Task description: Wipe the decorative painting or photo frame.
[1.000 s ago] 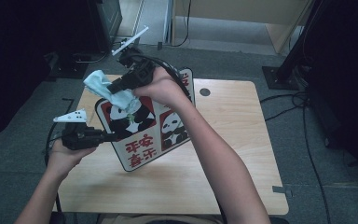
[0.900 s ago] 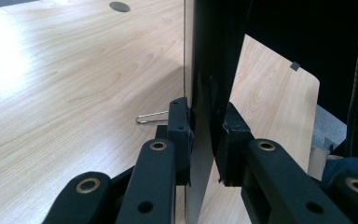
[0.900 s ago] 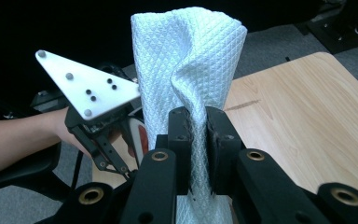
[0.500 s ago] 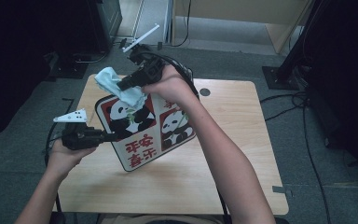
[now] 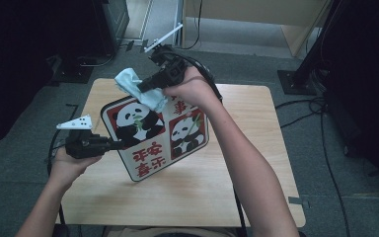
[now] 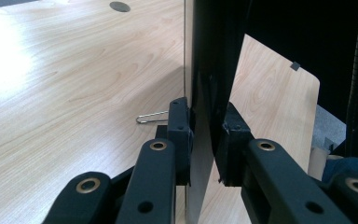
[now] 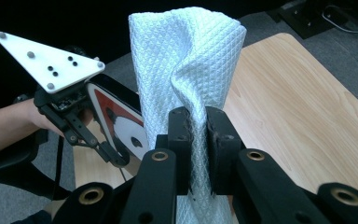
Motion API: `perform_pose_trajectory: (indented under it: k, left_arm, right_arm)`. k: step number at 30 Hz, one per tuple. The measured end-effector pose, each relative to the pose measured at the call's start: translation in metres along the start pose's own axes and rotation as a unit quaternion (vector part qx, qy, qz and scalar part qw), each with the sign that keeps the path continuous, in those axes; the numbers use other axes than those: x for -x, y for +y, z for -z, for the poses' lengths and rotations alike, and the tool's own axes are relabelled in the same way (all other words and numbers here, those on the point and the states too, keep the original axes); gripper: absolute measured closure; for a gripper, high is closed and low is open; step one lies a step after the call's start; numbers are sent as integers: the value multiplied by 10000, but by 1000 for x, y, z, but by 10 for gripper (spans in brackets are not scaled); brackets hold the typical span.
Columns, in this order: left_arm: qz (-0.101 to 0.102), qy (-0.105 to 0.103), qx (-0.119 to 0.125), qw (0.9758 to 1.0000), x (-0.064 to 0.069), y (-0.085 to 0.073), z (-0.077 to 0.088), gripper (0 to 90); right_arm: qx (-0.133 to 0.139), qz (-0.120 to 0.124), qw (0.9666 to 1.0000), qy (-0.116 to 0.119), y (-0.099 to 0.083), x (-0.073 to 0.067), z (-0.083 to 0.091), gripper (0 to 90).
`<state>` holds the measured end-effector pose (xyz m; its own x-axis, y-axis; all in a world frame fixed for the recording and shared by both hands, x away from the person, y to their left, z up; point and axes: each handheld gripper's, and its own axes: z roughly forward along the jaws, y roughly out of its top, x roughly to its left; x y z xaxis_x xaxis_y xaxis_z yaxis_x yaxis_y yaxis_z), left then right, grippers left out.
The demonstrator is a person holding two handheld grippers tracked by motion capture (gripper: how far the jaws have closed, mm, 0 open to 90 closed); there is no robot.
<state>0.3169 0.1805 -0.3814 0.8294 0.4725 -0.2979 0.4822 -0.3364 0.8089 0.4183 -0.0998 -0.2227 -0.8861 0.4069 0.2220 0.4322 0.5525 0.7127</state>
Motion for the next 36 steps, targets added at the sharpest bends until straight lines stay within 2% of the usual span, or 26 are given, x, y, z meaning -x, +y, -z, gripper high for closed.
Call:
perform_pose_trajectory:
  k: [8, 14, 19, 29, 36]
  left_arm:
    - [-15, -9, -9, 10000, 0, 0, 0, 787]
    - [-25, -20, -11, 10000, 0, 0, 0, 787]
    - [-20, -4, -11, 10000, 0, 0, 0, 787]
    - [-30, 3, -2, 10000, 0, 0, 0, 787]
    - [10, 101, 1, 9999, -2, 1, 2, 787]
  right_arm:
    - [38, 17, 10000, -76, 3, 3, 1, 825]
    - [11, 16, 9996, -267, 5, 8, 4, 823]
    - [-7, -38, 9997, -252, 3, 11, 4, 824]
    - [81, -191, 9992, -328, -6, 21, 14, 825]
    - [75, -244, 9987, -452, -10, 28, 22, 825]
